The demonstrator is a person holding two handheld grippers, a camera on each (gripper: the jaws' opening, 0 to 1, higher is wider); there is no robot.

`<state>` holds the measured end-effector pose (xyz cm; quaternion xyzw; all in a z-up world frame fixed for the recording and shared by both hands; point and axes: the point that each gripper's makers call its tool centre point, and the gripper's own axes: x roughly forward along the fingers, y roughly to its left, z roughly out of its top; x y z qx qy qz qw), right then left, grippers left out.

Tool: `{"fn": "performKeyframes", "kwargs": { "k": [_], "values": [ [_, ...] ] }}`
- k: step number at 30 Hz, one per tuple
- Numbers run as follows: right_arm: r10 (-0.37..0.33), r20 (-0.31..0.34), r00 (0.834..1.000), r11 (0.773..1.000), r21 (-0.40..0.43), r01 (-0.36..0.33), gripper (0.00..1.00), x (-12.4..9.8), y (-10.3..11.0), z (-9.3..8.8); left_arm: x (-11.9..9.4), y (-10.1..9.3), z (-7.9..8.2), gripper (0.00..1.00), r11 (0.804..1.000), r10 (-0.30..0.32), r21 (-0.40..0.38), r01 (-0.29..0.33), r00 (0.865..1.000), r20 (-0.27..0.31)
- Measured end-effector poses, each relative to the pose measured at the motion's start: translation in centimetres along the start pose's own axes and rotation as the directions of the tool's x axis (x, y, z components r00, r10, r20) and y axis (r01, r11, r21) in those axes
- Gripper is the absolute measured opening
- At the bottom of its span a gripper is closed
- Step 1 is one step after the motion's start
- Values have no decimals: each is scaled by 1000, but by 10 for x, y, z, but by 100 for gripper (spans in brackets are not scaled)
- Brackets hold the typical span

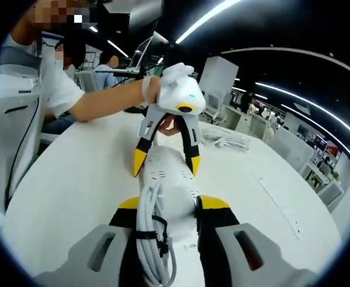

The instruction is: Straighten the power strip on the desk, plug the charger into it

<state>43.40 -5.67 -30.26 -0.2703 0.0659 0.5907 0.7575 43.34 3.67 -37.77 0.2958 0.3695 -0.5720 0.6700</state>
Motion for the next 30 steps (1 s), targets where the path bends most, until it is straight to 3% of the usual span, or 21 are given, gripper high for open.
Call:
{"fn": "performKeyframes", "kwargs": {
  "k": [10, 15, 24, 30],
  "values": [
    [-14, -29, 999, 999, -34, 13, 29, 0, 1, -1, 0, 0, 0, 71, 1000, 0, 0, 0, 1000, 1],
    [-27, -52, 998, 1000, -4, 27, 30, -2, 1, 1, 0, 0, 0, 71, 1000, -1, 0, 1, 1000, 4],
    [-60, -93, 994, 998, -27, 58, 43, -9, 6, 6, 0, 0, 0, 71, 1000, -1, 0, 1, 1000, 4],
    [-120, -143, 982, 993, -2, 121, 59, -15, 1, -1, 0, 0, 0, 71, 1000, 0, 0, 0, 1000, 4]
  ]
}}
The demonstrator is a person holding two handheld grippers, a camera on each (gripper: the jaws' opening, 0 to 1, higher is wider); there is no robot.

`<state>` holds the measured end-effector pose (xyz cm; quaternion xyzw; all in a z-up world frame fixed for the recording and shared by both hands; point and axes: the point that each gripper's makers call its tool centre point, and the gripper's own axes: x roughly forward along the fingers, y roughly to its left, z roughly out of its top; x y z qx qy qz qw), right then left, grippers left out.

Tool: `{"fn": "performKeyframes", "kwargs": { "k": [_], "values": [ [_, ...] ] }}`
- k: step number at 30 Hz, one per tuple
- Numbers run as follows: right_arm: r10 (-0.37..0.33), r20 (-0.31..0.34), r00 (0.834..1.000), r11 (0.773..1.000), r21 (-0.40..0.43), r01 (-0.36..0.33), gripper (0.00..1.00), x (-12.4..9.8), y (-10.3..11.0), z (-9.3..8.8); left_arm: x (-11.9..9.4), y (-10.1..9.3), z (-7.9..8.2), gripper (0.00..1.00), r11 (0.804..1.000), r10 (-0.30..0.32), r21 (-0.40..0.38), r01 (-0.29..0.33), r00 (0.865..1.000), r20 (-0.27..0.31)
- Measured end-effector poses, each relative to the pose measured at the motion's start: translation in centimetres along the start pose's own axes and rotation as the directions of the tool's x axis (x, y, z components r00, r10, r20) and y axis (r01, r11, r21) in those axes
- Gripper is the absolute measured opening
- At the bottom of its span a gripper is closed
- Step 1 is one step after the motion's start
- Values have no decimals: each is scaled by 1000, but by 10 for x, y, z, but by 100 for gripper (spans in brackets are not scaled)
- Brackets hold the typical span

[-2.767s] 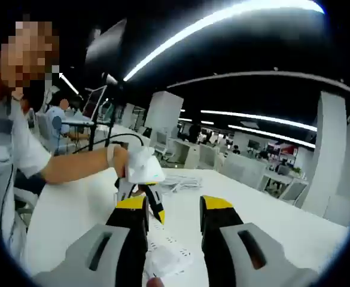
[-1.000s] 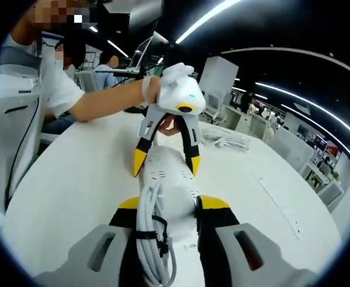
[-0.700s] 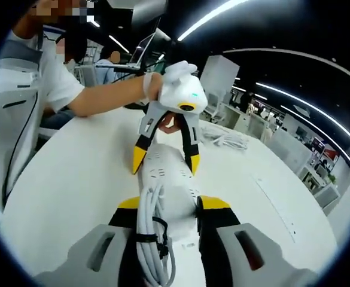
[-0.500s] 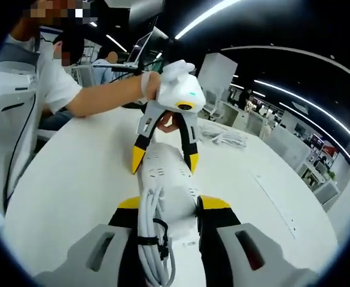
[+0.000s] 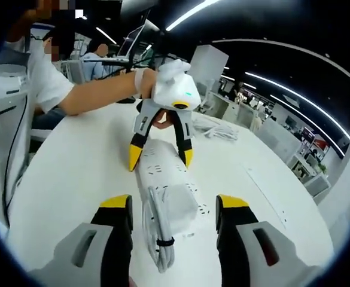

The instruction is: Straighten the power strip on the desk, plug the charger into it

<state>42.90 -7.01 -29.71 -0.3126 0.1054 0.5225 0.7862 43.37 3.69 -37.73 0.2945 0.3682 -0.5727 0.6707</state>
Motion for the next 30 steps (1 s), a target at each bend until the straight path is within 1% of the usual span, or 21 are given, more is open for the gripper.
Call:
{"fn": "performKeyframes", "kwargs": {
  "k": [1, 3, 4, 6, 10, 12, 16, 18, 21, 27, 28, 30],
  "values": [
    [-18, -13, 1000, 1000, 8, 18, 64, -1, -3, -2, 0, 0, 0, 71, 1000, 0, 0, 0, 1000, 1],
    [-21, -11, 1000, 999, 27, 21, 70, -2, -2, -3, 0, 0, 0, 71, 1000, 0, 0, 0, 1000, 2],
    [-27, -12, 1000, 998, 50, 27, 72, -3, -2, -3, 0, 0, 0, 71, 1000, 0, 0, 0, 1000, 2],
    [-20, -36, 999, 995, 100, 23, 74, -4, 0, -7, 0, 0, 0, 72, 1000, 0, 0, 0, 1000, 2],
    [-23, -68, 997, 992, 119, 31, 82, -4, 3, -13, 0, 0, 0, 72, 1000, 0, 0, 0, 1000, 3],
    [-33, -79, 996, 991, 129, 43, 87, -4, 2, -15, 0, 0, 0, 72, 1000, 0, 0, 0, 1000, 3],
    [-80, -95, 992, 978, 185, 96, 97, -7, -3, -19, 0, 0, 1, 72, 1000, 0, 0, 0, 1000, 2],
    [-89, -105, 991, 974, 200, 108, 97, -11, -3, -21, 0, 0, 1, 72, 1000, 0, -1, 0, 1000, 2],
    [-96, -110, 989, 960, 251, 121, 97, -14, -3, -24, 0, 0, 1, 72, 1000, 0, -1, 0, 1000, 2],
    [-109, -107, 988, 957, 258, 133, 97, -17, -2, -24, 0, 0, 1, 72, 1000, 0, -2, 0, 1000, 1],
    [-108, -103, 989, 956, 264, 132, 97, -17, -2, -24, 0, 0, 1, 72, 1000, 0, -2, 0, 1000, 1],
    [-97, -70, 993, 952, 284, 113, 97, -15, 3, -21, 0, -1, 1, 72, 1000, 1, -2, -1, 1000, 0]
  ]
}}
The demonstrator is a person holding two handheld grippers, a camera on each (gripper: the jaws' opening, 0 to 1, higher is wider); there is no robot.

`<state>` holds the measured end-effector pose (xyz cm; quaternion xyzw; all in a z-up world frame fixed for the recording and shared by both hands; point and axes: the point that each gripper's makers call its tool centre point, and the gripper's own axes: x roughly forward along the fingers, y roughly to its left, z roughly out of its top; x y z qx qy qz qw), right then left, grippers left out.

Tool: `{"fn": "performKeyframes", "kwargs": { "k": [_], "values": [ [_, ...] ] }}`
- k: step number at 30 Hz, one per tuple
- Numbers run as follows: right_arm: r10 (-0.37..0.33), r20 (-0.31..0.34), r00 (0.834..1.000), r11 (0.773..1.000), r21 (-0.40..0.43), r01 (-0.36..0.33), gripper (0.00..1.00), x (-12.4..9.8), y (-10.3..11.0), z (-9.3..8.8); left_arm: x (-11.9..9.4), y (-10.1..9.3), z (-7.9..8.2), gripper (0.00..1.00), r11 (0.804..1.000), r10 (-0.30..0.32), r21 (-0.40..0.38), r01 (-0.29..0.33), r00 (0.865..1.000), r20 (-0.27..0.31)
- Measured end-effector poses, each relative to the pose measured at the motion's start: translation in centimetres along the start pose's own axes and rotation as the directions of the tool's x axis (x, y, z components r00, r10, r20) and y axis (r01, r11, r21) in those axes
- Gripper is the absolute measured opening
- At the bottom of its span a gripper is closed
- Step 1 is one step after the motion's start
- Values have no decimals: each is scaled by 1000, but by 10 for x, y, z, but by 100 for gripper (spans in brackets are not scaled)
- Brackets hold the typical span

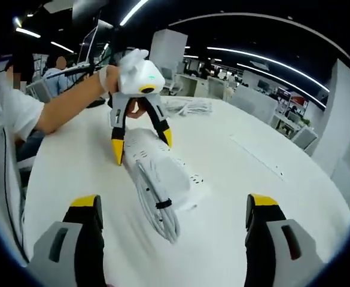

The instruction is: Straighten the power strip on the desk, plug the charger into it

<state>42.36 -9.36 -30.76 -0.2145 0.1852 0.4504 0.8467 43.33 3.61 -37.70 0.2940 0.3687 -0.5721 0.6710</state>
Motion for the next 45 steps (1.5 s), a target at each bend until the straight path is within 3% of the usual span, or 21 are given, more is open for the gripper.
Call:
{"fn": "performKeyframes", "kwargs": {
  "k": [10, 14, 19, 24, 28, 33, 37, 41, 45],
  "values": [
    [10, -21, 1000, 1000, 20, -9, 97, 2, 7, -8, 0, 0, 0, 72, 1000, -5, 9, 5, 1000, 2],
    [-5, -9, 1000, 1000, 20, 5, 97, -1, 4, -7, -1, -8, 3, 80, 998, -25, 53, 24, 1000, 13],
    [-10, -5, 1000, 999, 35, 11, 97, -2, 4, -8, -7, -12, 17, 91, 998, -34, 51, 30, 996, 80],
    [5, -8, 1000, 997, 72, -5, 97, -2, 10, -12, -9, -14, 18, 96, 998, -17, 60, 13, 998, 66],
    [-3, 1, 1000, 995, 96, 3, 97, -3, 10, -12, -12, -19, 24, 96, 998, -31, 62, 25, 996, 88],
    [-19, 33, 999, 991, 132, 14, 97, -4, 9, -10, -18, -19, 18, 96, 998, 8, 69, -12, 999, 54],
    [-2, 41, 999, 987, 163, -4, 97, -1, 13, -12, -24, -30, 24, 96, 999, 5, 45, -10, 994, 113],
    [-13, 45, 999, 988, 157, 5, 97, -2, 12, -13, -32, -37, 11, 96, 999, 38, 31, -41, 995, 91],
    [-31, 63, 998, 986, 166, 20, 97, -8, 8, -9, -44, -43, 5, 96, 996, 85, -3, -85, 991, 104]
  ]
}}
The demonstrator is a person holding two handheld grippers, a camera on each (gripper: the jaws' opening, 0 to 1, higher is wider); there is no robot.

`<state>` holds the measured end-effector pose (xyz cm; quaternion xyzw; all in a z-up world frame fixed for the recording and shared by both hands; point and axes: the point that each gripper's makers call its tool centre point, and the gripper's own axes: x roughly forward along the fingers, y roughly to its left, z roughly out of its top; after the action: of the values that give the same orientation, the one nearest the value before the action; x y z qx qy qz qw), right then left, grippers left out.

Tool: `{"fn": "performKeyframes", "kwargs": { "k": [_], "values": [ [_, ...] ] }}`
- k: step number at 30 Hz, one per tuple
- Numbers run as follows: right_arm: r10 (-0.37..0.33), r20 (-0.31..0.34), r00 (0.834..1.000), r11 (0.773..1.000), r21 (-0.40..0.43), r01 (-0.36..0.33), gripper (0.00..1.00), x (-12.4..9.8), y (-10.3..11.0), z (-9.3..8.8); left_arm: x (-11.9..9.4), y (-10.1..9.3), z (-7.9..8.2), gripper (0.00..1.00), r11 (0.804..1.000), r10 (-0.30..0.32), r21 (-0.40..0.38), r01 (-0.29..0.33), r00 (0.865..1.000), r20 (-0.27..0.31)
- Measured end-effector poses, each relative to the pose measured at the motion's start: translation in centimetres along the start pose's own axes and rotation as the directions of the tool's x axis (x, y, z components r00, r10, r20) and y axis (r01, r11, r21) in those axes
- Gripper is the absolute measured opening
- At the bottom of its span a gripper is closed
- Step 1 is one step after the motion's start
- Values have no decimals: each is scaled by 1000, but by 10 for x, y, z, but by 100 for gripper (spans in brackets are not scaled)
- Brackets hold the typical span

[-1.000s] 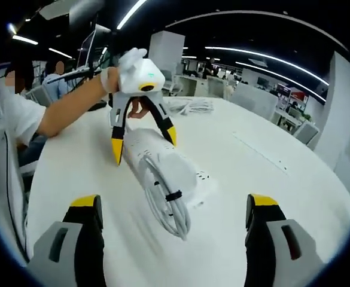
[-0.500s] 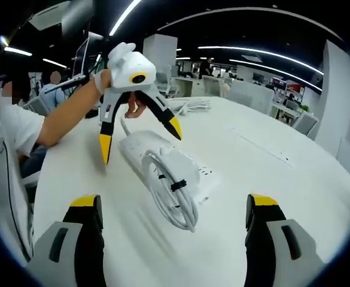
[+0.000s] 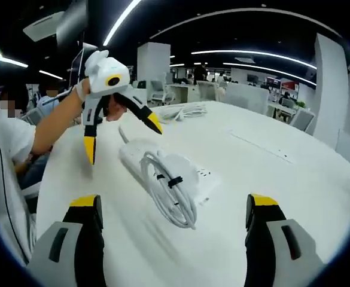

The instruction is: Straighten the power strip on the desk, plug the charger into it

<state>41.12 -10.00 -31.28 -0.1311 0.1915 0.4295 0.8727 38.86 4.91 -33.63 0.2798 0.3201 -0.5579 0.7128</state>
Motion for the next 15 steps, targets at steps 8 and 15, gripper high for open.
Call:
{"fn": "performKeyframes", "kwargs": {
  "k": [8, 15],
  "values": [
    [-43, 25, 999, 999, -18, 44, 97, -15, 2, 3, -17, -7, 13, 96, 984, 121, -148, -95, 977, 178],
    [-56, 30, 998, 998, -8, 57, 97, -30, 8, -2, -29, -2, -3, 96, 889, 310, -418, -189, 919, 244]
  ]
}}
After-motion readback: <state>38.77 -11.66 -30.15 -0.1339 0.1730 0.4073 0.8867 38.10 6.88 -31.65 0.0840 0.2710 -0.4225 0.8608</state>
